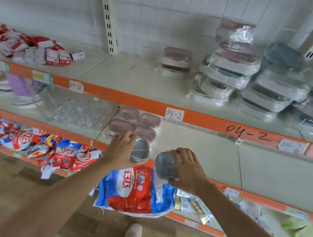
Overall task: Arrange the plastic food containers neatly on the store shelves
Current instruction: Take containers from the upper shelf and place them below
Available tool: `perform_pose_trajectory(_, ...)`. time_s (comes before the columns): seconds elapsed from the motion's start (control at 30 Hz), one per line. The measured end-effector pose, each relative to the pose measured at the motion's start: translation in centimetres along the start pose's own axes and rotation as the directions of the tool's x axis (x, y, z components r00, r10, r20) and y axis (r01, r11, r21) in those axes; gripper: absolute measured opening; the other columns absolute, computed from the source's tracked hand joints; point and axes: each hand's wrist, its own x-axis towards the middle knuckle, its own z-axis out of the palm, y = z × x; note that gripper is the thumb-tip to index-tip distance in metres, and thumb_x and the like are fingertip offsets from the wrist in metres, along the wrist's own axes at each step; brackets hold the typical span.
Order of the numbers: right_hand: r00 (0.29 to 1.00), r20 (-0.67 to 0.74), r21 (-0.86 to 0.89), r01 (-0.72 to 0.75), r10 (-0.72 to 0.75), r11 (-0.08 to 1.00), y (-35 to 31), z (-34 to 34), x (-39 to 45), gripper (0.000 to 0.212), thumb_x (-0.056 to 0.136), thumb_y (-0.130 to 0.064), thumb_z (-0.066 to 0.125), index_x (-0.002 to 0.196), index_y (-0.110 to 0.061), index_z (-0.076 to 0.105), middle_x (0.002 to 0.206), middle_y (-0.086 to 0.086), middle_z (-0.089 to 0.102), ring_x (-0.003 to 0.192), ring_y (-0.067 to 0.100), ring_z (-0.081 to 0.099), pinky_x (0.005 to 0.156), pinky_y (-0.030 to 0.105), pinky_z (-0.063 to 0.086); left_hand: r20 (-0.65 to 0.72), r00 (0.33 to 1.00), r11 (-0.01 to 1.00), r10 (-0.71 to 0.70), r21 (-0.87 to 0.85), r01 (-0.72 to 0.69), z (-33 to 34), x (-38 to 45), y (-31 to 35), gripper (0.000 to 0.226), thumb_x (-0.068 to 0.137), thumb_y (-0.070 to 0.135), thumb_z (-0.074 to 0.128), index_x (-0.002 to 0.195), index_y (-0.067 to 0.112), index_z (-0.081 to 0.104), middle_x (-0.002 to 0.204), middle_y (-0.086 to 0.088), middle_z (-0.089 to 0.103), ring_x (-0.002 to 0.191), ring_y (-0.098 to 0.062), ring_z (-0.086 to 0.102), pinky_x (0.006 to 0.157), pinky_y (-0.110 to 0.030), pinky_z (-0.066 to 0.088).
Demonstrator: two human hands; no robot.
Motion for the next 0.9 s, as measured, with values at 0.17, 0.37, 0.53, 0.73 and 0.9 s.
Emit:
perform_pose_trajectory(0.17,0.955,0.134,0.138,-0.283,0.265,0.949,2.5,5.6,-2.5,0.086,0.070,-0.056,0.066,0.137,-0.015,0.031,0.134,0.005,0.035,0.125,0.023,0.034,0.109,0.029,0.021,0.169,0.985,0.999,0.037,-0.018,-0.035,4.9,0.7,2.6,0.086,0.069,0.069,0.062,0.132,0.015,0.041,0.125,-0.009,0.036,0.115,-0.023,0.039,0.095,-0.032,0.033)
perform_pose_trajectory(0.37,0.859,0.264,0.166,-0.488,0.438,0.857,4.5,10.5,-3.9,0.084,0.070,-0.059,0.063,0.134,-0.012,0.037,0.127,0.007,0.040,0.118,0.025,0.038,0.101,0.030,0.026,0.298,0.949,0.994,0.108,-0.049,-0.098,10.2,4.0,5.3,0.083,0.069,0.068,0.062,0.129,0.014,0.041,0.122,-0.006,0.042,0.111,-0.024,0.043,0.096,-0.033,0.030)
perform_pose_trajectory(0.53,0.812,0.238,0.128,-0.569,0.532,0.812,7.0,14.5,-1.3,0.085,0.070,-0.055,0.068,0.136,-0.012,0.034,0.128,0.006,0.040,0.119,0.026,0.038,0.104,0.031,0.021,0.274,0.946,0.983,0.174,-0.102,-0.151,15.2,8.1,6.4,0.071,0.073,0.053,0.069,0.126,0.014,0.043,0.122,-0.004,0.045,0.111,-0.022,0.045,0.095,-0.031,0.031)
perform_pose_trajectory(0.73,0.790,0.188,0.108,-0.608,0.584,0.787,10.2,19.2,2.6,0.077,0.075,-0.053,0.066,0.132,-0.010,0.037,0.133,0.012,0.038,0.127,0.029,0.033,0.110,0.035,0.016,0.199,0.958,0.970,0.206,-0.171,-0.173,20.6,11.7,7.7,0.063,0.077,0.038,0.072,0.127,0.007,0.049,0.133,-0.010,0.045,0.121,-0.028,0.043,0.103,-0.035,0.030)
perform_pose_trajectory(0.9,0.787,0.132,0.127,-0.616,0.602,0.777,12.7,21.2,4.9,0.068,0.083,-0.044,0.064,0.138,-0.016,0.036,0.147,0.014,0.025,0.136,0.029,0.023,0.110,0.037,0.016,0.088,0.978,0.981,0.189,-0.066,-0.184,22.6,15.1,7.7,0.050,0.086,0.035,0.063,0.129,0.014,0.052,0.126,-0.009,0.046,0.118,-0.027,0.040,0.097,-0.034,0.030)
